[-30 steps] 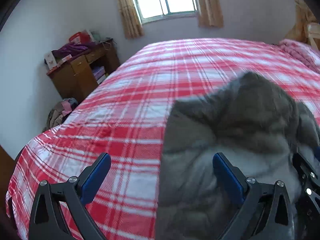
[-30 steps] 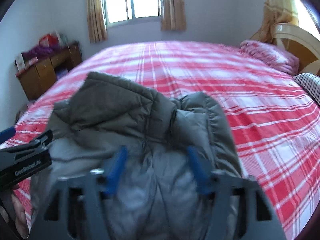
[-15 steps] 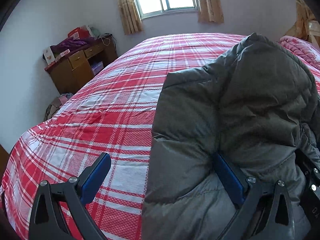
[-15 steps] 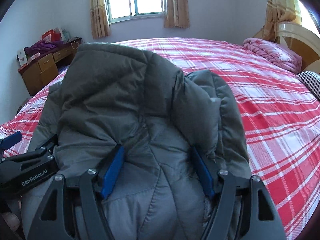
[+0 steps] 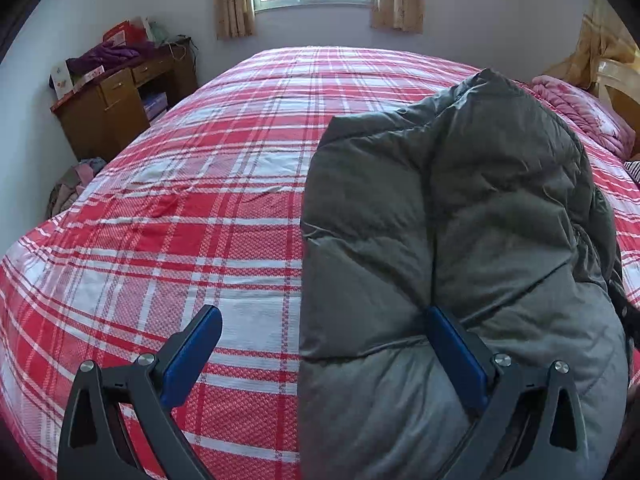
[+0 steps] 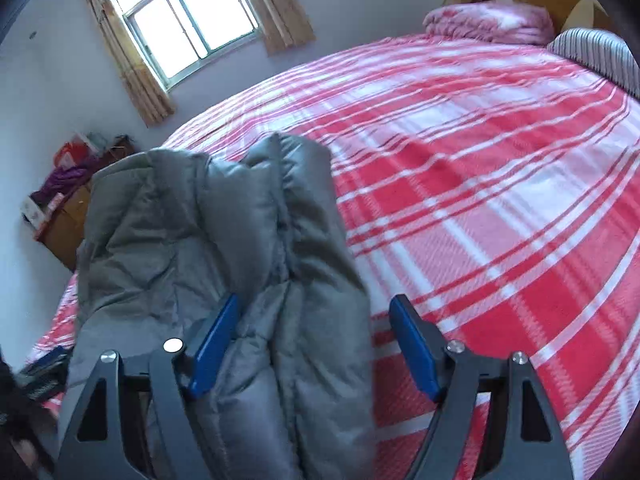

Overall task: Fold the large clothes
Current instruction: 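Grasp the bundle with the left gripper while the right gripper holds it, then lift the grey jacket bundle with both grippers and carry it across the bed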

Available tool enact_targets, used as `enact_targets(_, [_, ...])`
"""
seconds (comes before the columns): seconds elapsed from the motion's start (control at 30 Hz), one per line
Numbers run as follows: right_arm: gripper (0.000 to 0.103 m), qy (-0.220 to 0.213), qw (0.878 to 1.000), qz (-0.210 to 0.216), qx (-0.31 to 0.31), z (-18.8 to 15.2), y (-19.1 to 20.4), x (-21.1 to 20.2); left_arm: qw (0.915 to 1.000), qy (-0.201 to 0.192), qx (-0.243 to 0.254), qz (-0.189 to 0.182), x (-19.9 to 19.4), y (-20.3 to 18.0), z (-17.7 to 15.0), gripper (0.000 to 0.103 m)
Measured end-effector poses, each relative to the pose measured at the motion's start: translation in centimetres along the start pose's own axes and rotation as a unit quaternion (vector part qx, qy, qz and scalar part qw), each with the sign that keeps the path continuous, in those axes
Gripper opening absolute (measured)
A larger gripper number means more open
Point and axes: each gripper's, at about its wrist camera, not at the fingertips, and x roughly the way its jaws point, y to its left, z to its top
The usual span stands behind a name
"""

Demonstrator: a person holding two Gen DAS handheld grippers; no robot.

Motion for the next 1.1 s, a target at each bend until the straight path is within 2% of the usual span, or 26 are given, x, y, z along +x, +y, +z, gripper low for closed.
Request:
enact_targets(0.1, [0.075, 0.015, 0.999, 0.044, -0.024, -0.8, 1.0, 0.0, 0.9998, 0.007, 0.001, -0.021, -0.7, 0.2, -0.7, 0.102])
enact_targets(0.23, [0.075, 0.020, 0.996, 0.082, -0.009, -1.3, 0.4, 0.2, 0.9994, -0.007, 0.005, -0.034, -0.9, 0.2, -1.7, 0.102])
enact_targets(0.3, [0.070, 0.020, 0.996, 0.089, -0.009, -1.1, 0.2, 0.3, 0.9993, -0.003, 0.004, -0.038, -0.8, 0.1, -1.3, 0.102])
enact_targets(0.33, [0.061, 0.022, 0.995, 0.095, -0.014, -1.3, 0.5, 0.2, 0.9992, -0.004, 0.007, -0.039, -0.8, 0.0, -1.3, 0.102])
enact_targets(0.37, [0.059, 0.023, 0.994, 0.106, -0.021, -1.4, 0.7, 0.3, 0.9991, -0.007, 0.011, -0.039, -0.9, -0.2, -1.3, 0.102])
enact_targets(0.43, [0.059, 0.021, 0.994, 0.106, -0.032, -1.7, 0.6, 0.3, 0.9991, -0.011, 0.015, -0.039, -0.9, -0.2, -1.4, 0.102])
enact_targets(0.53, [0.066, 0.023, 0.993, 0.115, 0.001, -1.6, -0.3, 0.5, 0.9987, -0.015, 0.017, -0.047, -0.5, 0.1, -1.4, 0.102])
enact_targets(0.6, [0.068, 0.027, 0.992, 0.120, -0.002, -1.5, -0.2, 0.6, 0.9986, -0.015, 0.018, -0.048, -0.2, -0.1, -1.4, 0.102])
enact_targets(0.67, [0.068, 0.036, 0.991, 0.128, -0.014, -1.6, 0.3, 0.7, 0.9984, -0.013, 0.021, -0.051, 0.0, -0.2, -1.3, 0.102])
enact_targets(0.73, [0.066, 0.043, 0.987, 0.153, -0.021, -1.6, 0.9, 1.0, 0.9981, -0.016, 0.022, -0.055, 0.1, -0.3, -1.3, 0.102])
enact_targets(0.9, [0.067, 0.056, 0.986, 0.155, -0.013, -1.4, 0.8, 2.1, 0.9962, -0.008, 0.010, -0.086, 0.8, -0.2, -1.2, 0.102])
enact_targets(0.93, [0.065, 0.057, 0.986, 0.158, -0.010, -1.2, 0.8, 2.2, 0.9960, -0.011, 0.014, -0.088, 0.7, -0.4, -1.2, 0.102])
enact_targets(0.97, [0.054, 0.057, 0.984, 0.167, -0.009, -1.1, 0.9, 2.2, 0.9955, -0.016, 0.023, -0.090, 0.6, -0.6, -1.3, 0.101])
enact_targets(1.07, [0.051, 0.060, 0.981, 0.185, -0.014, -1.3, 1.0, 2.6, 0.9943, -0.019, 0.028, -0.101, 0.7, -0.7, -1.3, 0.099])
enact_targets(1.1, [0.052, 0.064, 0.980, 0.189, -0.008, -1.2, 0.8, 2.9, 0.9936, -0.015, 0.027, -0.109, 0.9, -0.7, -1.2, 0.096])
